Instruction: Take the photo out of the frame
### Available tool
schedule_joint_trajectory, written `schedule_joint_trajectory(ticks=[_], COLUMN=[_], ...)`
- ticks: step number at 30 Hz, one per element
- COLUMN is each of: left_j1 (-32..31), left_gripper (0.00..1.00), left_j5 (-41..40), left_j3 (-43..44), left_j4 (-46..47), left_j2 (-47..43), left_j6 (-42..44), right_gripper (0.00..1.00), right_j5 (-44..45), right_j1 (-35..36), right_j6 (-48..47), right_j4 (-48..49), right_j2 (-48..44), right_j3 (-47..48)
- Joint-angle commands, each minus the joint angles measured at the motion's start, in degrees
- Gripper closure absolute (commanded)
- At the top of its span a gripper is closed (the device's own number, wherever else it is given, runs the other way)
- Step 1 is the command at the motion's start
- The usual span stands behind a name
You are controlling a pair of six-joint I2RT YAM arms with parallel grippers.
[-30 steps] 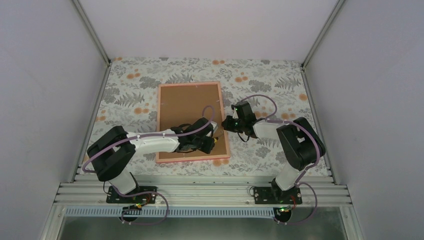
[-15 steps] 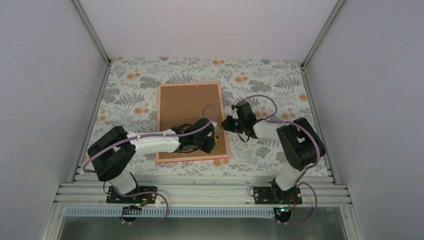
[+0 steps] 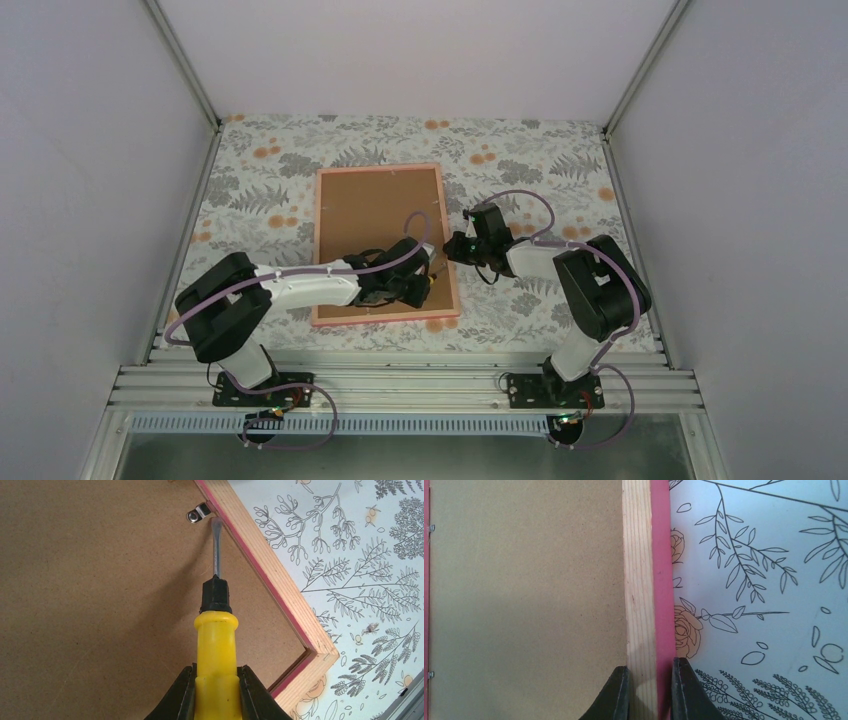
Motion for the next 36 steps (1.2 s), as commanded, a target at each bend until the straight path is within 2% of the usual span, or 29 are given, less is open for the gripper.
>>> schedule_joint_trajectory(ticks=[1,18,26,36], left_j1=[-0.42,-0.48,-0.44,-0.5], left_gripper=[0.98,0.98,0.98,0.97], left_j5=[-1.24,-4.16,-8.34,-5.45], left_j3=[-0.66,0.02,-0.87,-2.84], left_j4=[0.05,3.09,2.09,3.56], left_j2=[0.63,2.66,2.44,0.52], left_j6=[-1.37,-2.44,-7.12,-7.87], right_gripper=[0.96,0.96,0.96,0.96], right_j5=[-3.25,-3.82,-4.32,-4.02], right_j1=[0.9,0.86,0.83,0.83], right_j6=[2.28,2.63,3.71,4.06], right_j4=[-2.59,-2.39,-1.1,-0.82], right_j2=[-0.2,-0.26,-0.52,-1.03], right_j3=[-1.45,-1.82,-3.09,-3.57])
